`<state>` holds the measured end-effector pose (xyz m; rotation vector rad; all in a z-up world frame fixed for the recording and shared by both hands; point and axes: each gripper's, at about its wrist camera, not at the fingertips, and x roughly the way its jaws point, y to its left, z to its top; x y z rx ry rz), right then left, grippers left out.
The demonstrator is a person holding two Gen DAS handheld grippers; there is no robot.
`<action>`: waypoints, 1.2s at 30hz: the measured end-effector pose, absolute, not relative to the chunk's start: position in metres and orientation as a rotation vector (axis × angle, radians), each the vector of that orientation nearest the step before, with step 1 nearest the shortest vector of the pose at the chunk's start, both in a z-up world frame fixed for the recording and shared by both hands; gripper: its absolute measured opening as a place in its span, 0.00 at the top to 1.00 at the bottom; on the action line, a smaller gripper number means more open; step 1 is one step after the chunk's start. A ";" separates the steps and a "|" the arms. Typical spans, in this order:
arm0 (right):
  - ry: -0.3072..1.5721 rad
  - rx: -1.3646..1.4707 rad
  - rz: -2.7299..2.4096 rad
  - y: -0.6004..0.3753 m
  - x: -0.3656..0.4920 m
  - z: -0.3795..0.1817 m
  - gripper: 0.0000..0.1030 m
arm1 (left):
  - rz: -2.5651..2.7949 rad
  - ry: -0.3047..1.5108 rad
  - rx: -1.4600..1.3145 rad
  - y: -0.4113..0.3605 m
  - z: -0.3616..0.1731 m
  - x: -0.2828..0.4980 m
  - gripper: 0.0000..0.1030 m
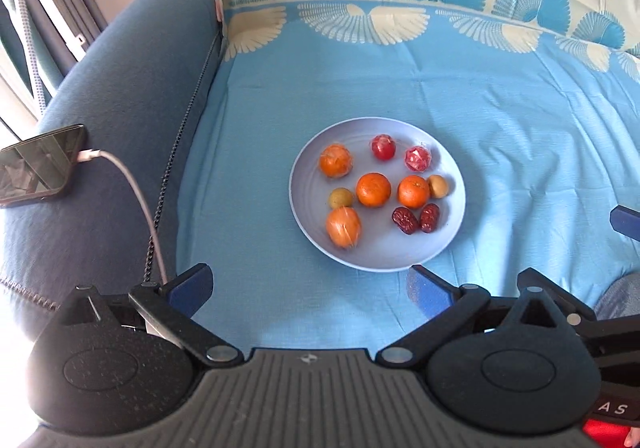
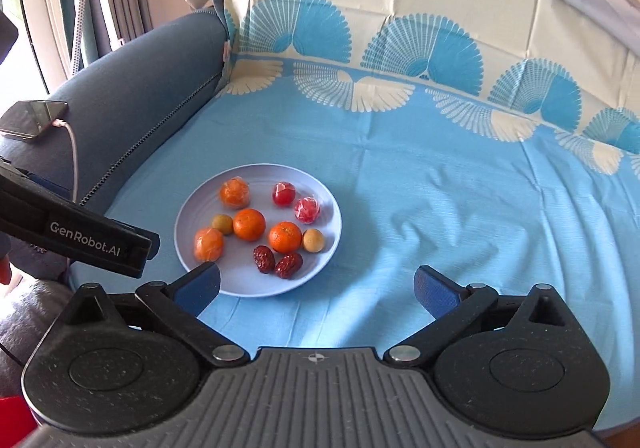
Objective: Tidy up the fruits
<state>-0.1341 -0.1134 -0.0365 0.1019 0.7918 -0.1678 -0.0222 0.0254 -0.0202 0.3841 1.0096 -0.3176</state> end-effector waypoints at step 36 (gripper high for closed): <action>0.708 0.065 -0.203 -0.097 -0.171 -0.012 0.01 | -0.269 0.942 0.357 0.041 0.000 -0.062 0.00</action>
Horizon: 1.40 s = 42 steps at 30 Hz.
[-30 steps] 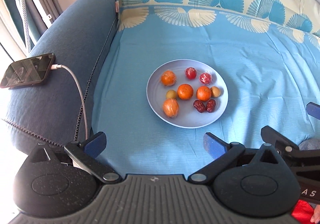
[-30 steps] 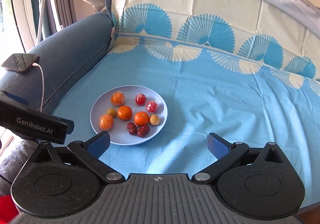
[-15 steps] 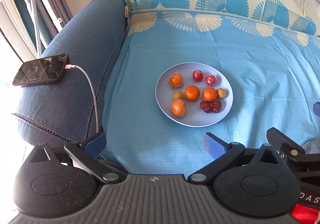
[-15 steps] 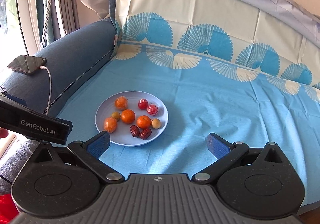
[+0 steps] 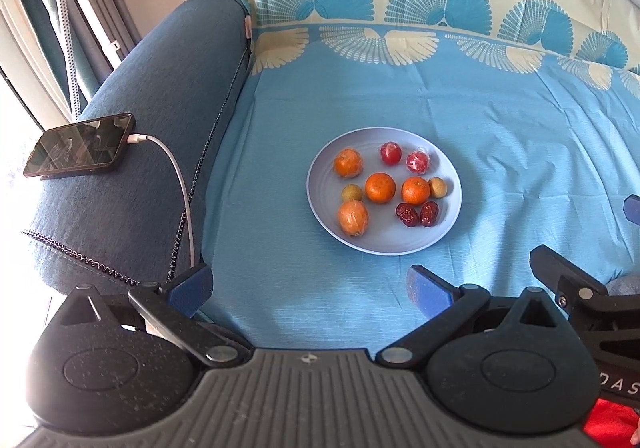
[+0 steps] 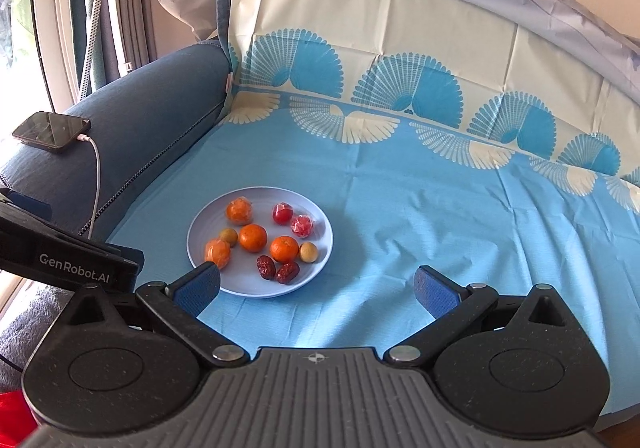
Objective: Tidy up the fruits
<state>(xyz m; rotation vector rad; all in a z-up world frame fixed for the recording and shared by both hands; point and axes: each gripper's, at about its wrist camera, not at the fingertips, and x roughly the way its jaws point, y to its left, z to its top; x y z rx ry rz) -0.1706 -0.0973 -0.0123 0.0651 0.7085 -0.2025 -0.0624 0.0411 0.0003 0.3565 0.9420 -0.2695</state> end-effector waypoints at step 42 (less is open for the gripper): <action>0.709 0.051 -0.188 -0.095 -0.164 -0.011 0.01 | -0.255 0.961 0.378 0.037 -0.004 -0.062 0.00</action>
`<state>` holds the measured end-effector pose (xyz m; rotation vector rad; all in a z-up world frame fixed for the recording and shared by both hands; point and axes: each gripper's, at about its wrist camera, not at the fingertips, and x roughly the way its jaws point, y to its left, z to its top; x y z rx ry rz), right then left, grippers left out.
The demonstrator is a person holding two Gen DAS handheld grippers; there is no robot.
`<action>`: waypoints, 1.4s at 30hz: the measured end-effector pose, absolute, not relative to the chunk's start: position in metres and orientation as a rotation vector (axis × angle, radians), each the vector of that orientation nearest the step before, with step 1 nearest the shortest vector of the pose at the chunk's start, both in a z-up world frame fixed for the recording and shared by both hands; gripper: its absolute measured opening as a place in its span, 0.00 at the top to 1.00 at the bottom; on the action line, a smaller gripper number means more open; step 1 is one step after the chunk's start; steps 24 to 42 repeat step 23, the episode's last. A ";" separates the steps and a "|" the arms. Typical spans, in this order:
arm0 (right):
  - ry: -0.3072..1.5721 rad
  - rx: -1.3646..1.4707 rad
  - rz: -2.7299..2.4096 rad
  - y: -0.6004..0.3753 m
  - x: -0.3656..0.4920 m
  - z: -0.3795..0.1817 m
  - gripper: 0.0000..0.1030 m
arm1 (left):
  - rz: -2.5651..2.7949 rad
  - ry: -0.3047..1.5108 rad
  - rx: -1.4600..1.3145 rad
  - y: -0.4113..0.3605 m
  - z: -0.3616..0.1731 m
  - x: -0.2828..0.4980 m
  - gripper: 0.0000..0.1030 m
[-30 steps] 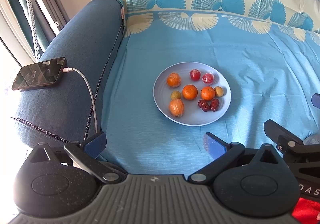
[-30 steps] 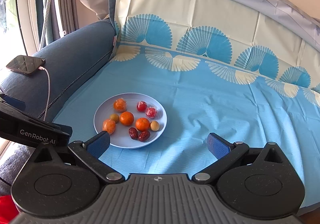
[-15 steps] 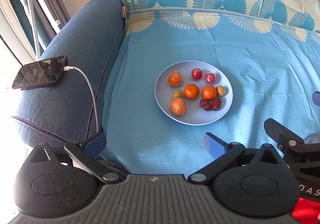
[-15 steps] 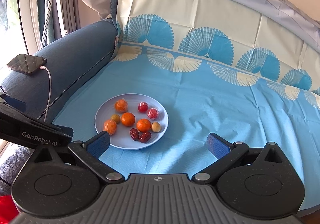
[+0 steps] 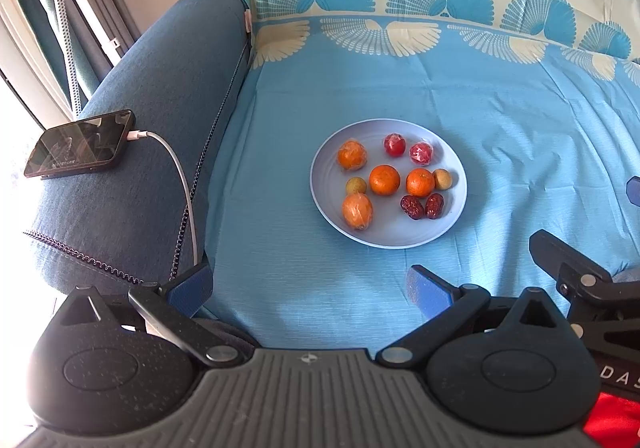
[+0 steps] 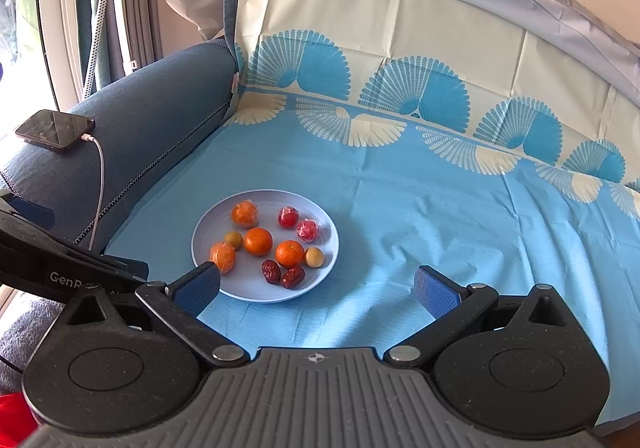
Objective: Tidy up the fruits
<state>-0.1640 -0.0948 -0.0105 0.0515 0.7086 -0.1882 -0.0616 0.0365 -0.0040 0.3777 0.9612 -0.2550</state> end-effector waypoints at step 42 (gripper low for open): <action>0.712 0.055 -0.181 -0.094 -0.164 -0.011 0.01 | -0.266 0.972 0.372 0.039 -0.005 -0.060 0.00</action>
